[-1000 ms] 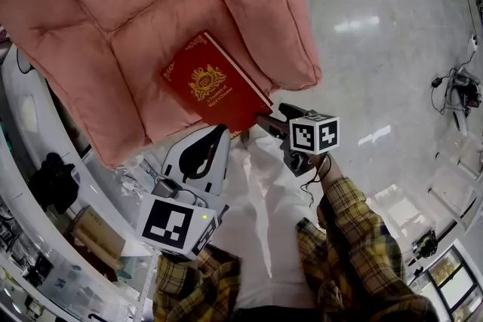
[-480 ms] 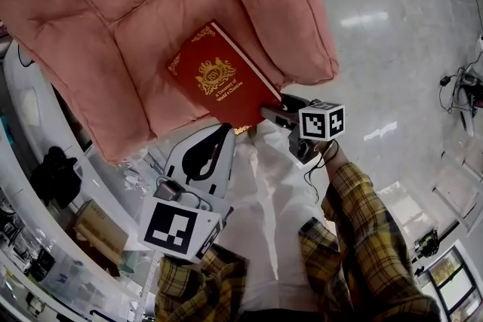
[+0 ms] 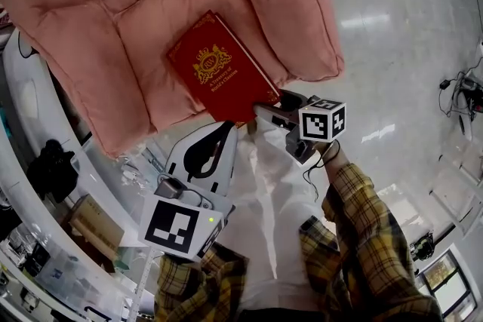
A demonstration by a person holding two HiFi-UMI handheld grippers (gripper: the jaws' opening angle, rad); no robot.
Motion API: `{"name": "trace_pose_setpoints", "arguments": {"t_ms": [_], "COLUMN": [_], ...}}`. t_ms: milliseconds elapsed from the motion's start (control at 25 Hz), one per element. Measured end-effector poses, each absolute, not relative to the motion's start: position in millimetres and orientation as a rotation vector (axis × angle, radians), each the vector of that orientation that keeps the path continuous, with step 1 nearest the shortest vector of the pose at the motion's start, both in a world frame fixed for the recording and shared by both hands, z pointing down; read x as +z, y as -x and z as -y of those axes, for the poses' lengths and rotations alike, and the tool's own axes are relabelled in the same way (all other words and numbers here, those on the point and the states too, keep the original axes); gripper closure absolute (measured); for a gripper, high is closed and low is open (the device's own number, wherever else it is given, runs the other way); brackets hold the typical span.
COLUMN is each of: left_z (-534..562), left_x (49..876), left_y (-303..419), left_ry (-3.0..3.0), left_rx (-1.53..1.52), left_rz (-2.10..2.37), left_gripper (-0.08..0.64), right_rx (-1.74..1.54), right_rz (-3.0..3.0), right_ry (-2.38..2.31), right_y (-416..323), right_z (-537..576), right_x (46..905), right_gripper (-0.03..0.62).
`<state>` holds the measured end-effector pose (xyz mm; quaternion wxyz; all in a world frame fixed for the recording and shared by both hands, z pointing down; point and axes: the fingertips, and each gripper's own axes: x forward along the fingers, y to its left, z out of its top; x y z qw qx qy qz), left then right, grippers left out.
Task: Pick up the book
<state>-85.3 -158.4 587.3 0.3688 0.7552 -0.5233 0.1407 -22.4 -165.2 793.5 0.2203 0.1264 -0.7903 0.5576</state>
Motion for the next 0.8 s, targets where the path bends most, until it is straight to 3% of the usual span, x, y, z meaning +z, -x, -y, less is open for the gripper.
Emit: {"name": "trace_pose_setpoints", "arguments": {"t_ms": [480,800], "left_z": [152.8,163.9], "left_x": [584.5,573.8], "left_y": [90.7,83.4], "left_ry": [-1.918,-1.926], "left_rx": [0.350,0.346], "left_rz": [1.372,1.392], "left_gripper": [0.557,0.557], "right_rx": [1.718,1.743], "right_rz": [2.133,2.155], "right_ry": [-0.493,-0.508], "right_y": [52.0,48.6], "right_z": [186.8,195.5], "right_x": [791.1,773.1], "right_gripper": [0.261,0.311]}}
